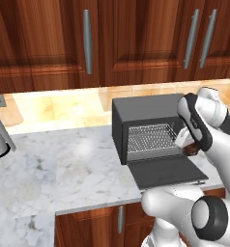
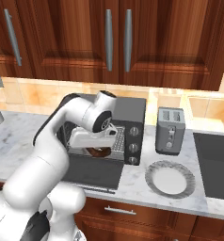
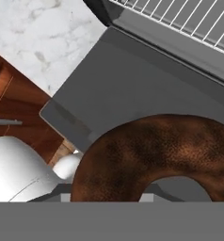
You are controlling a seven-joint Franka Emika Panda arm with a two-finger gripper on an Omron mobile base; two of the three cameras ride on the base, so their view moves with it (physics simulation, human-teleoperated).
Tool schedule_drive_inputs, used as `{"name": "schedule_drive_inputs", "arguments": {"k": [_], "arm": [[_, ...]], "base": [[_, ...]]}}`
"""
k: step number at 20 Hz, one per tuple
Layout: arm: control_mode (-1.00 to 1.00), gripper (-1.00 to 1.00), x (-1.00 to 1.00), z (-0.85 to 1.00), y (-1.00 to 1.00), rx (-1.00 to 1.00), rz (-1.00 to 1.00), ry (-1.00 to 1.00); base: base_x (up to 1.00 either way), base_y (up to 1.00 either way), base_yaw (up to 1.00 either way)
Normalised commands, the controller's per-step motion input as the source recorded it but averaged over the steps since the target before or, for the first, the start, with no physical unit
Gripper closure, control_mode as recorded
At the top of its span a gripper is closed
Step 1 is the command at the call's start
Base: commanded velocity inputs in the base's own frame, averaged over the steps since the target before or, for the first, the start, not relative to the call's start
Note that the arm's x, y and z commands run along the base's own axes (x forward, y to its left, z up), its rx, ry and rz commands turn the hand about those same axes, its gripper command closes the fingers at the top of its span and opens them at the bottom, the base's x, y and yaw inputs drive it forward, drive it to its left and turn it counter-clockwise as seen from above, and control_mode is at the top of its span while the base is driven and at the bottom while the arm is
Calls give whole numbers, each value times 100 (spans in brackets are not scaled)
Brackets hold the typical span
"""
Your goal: Pick up the bagel from the plate, place it on the toaster oven rack, close the door, and set the timer.
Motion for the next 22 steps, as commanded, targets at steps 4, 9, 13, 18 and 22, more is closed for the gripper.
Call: {"name": "schedule_drive_inputs", "arguments": {"k": [4, 9, 13, 18, 22], "arm": [[-100, 100, 44, -6, 4, 0, 17, -5], [-100, 100, 25, -20, 9, 0, 17, -10], [-100, 100, 12, -28, 16, 0, 18, -13], [-100, 100, 0, -32, 5, 1, 11, -14], [-100, 100, 3, -14, 1, 10, 0, -12]], "base": [[0, 0, 0], [0, 0, 0], [0, 0, 0], [0, 0, 0], [0, 0, 0]]}}
